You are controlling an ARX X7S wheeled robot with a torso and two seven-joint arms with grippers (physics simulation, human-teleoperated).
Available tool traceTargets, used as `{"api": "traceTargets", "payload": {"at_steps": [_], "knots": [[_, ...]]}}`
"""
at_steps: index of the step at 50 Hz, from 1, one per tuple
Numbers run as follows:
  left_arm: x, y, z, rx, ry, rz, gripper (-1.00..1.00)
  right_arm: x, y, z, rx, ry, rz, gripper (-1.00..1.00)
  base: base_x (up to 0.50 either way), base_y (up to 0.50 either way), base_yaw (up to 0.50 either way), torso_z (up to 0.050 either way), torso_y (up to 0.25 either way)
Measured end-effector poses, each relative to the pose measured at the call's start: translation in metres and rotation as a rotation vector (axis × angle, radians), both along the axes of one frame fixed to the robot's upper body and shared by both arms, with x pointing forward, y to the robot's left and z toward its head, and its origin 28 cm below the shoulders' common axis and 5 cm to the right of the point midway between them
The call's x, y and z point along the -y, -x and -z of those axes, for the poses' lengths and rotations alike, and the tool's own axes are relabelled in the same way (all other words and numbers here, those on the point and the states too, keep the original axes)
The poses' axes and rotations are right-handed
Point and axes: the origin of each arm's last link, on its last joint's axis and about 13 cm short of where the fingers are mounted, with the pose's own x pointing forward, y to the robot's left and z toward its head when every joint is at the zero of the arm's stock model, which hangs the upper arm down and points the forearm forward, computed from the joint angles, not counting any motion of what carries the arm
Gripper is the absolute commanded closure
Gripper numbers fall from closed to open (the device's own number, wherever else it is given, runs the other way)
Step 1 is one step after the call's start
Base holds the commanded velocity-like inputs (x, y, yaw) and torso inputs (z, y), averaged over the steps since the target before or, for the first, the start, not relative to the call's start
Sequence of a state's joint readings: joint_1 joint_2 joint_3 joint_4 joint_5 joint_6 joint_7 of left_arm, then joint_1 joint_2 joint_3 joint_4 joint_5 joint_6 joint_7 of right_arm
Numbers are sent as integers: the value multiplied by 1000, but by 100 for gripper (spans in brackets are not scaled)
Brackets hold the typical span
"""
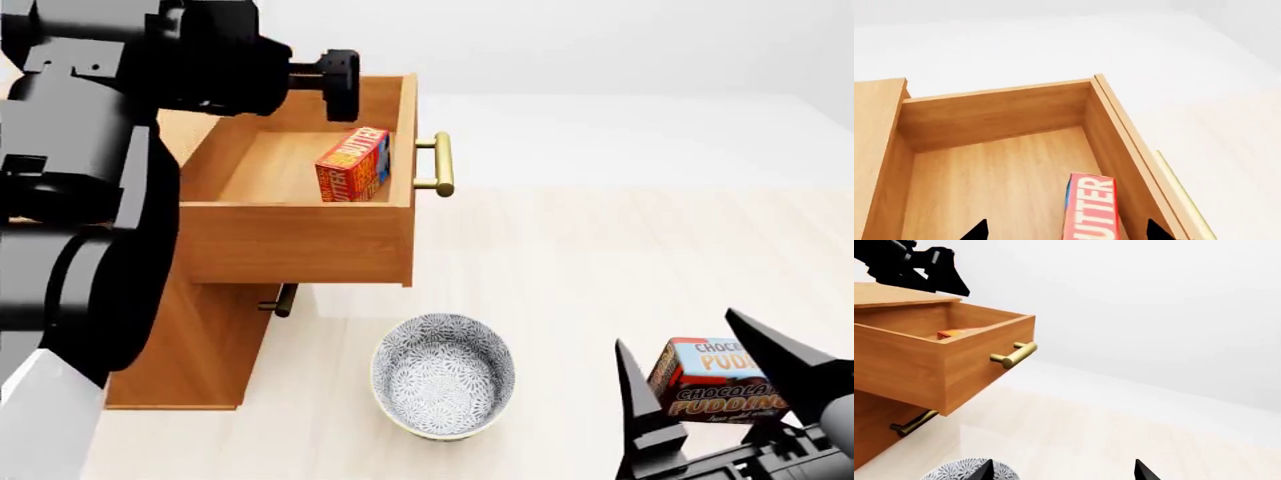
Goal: Put the butter at the back in the top drawer of the cabinet and close it.
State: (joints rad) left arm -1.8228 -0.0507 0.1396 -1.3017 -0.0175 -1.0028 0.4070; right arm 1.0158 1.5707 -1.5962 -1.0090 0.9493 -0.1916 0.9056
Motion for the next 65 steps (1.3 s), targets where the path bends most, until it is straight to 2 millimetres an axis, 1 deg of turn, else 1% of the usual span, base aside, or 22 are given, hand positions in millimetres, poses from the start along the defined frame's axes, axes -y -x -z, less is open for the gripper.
{"api": "traceTargets", "payload": {"at_steps": [5,11,22,32,48,56,65], "knots": [[4,7,-15,29,11,-9,-100,-2,3,0,2,-1,-6,-100,0,0,0,0,0],[12,22,-29,58,15,-13,-100,-3,5,0,4,-2,-13,-100,0,0,0,0,0],[28,46,-38,96,6,-74,-100,-4,7,0,7,-8,-19,-100,0,0,0,0,0],[48,64,-40,116,-68,-108,-100,-5,8,0,12,-11,-21,-100,0,0,0,0,0],[91,89,-35,150,-211,-149,-100,-5,9,0,21,-9,-19,-100,0,0,0,0,0],[111,101,-31,201,-272,-172,-100,-5,9,1,24,-8,-15,-100,0,0,0,0,0],[130,108,-22,245,-310,-203,-100,-5,11,2,26,-6,-14,-100,0,0,0,0,0]]}}
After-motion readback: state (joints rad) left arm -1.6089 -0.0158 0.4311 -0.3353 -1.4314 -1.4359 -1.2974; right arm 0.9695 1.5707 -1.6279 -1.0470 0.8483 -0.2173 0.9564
